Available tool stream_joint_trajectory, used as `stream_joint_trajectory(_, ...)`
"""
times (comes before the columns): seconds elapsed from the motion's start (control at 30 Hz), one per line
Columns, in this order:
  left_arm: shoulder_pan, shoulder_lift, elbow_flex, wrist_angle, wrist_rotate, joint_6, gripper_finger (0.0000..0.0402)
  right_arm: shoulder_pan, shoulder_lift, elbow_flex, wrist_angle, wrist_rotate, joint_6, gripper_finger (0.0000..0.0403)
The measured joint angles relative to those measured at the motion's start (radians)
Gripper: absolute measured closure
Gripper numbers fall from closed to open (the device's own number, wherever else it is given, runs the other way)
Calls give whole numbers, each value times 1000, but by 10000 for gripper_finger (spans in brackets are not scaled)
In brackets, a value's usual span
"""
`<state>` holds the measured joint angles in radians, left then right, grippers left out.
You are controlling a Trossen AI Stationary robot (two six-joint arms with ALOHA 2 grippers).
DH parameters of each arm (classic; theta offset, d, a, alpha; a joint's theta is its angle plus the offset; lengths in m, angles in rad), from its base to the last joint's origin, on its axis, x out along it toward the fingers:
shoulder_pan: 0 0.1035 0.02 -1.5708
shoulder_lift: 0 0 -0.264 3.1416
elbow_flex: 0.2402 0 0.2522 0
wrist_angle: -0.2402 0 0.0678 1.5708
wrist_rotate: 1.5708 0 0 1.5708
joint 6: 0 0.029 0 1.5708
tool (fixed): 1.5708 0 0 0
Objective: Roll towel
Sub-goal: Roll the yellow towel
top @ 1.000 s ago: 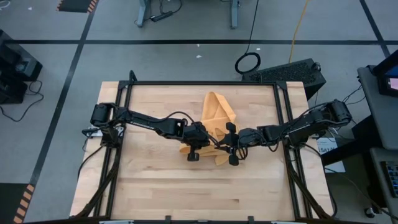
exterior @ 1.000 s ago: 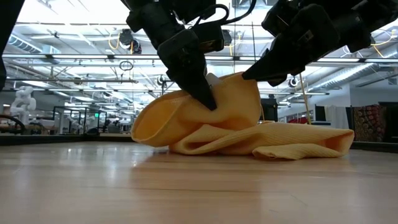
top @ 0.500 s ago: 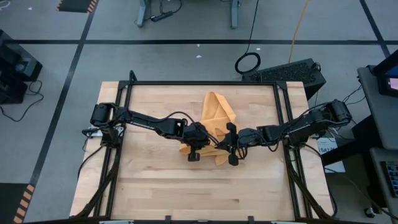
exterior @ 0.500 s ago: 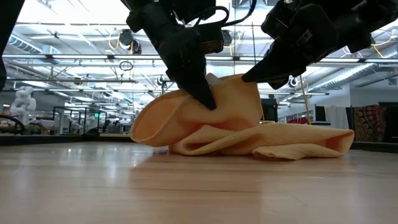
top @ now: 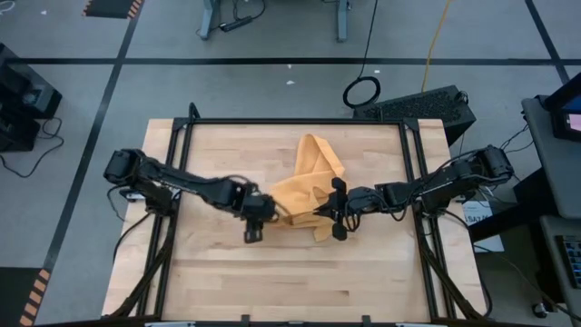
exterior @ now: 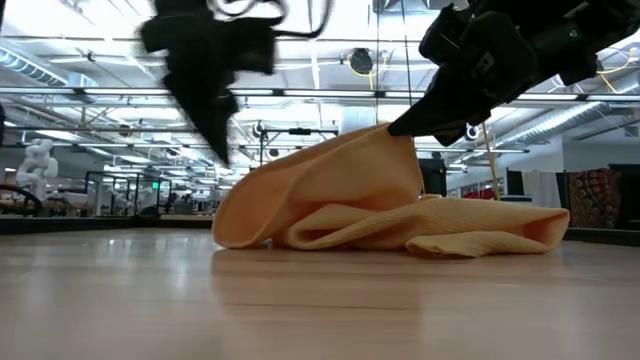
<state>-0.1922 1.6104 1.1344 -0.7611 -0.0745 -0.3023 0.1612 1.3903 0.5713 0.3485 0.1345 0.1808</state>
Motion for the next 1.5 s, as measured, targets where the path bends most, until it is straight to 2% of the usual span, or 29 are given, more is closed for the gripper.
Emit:
stream_joint_trajectory(0.23, -79, 11, -158, 242, -142, -192, 205, 0, 0, 0, -3, 0, 18, 402)
stream_joint_trajectory(0.33, -85, 8, -203, 297, -245, -288, 210, 0, 0, 0, -4, 0, 18, 403)
stream_joint_trajectory(0.43, -67, 10, -239, 341, -269, -318, 225, -2, 0, 0, -7, 0, 40, 403)
stream_joint_trajectory(0.57, -49, 10, -292, 429, -247, -321, 267, -3, 0, 0, -9, 0, 65, 403)
stream_joint_trajectory(0.73, -35, 9, -314, 475, -234, -323, 376, -3, 0, 0, -9, 0, 98, 403)
stream_joint_trajectory(0.77, -30, 9, -313, 475, -232, -326, 388, -3, -1, 0, -10, 0, 110, 403)
stream_joint_trajectory(0.93, -5, -103, -226, 365, -253, -308, 396, -3, -69, 43, -60, 1, 212, 403)
stream_joint_trajectory(1.03, 19, -215, -137, 283, -322, -245, 397, -12, -139, 132, -156, 46, 256, 403)
stream_joint_trajectory(1.17, 91, -356, -5, 290, -453, -110, 399, -55, -203, 307, -295, 162, 199, 402)
stream_joint_trajectory(1.23, 150, -402, 58, 351, -537, -13, 399, -96, -210, 408, -333, 228, 137, 402)
stream_joint_trajectory(1.3, 223, -429, 102, 466, -577, 122, 399, -148, -210, 506, -334, 278, 67, 402)
stream_joint_trajectory(1.4, 356, -440, 158, 748, -510, 313, 400, -241, -182, 655, -297, 314, -20, 402)
stream_joint_trajectory(1.5, 491, -405, 209, 986, -345, 354, 400, -343, -127, 811, -284, 294, -93, 402)
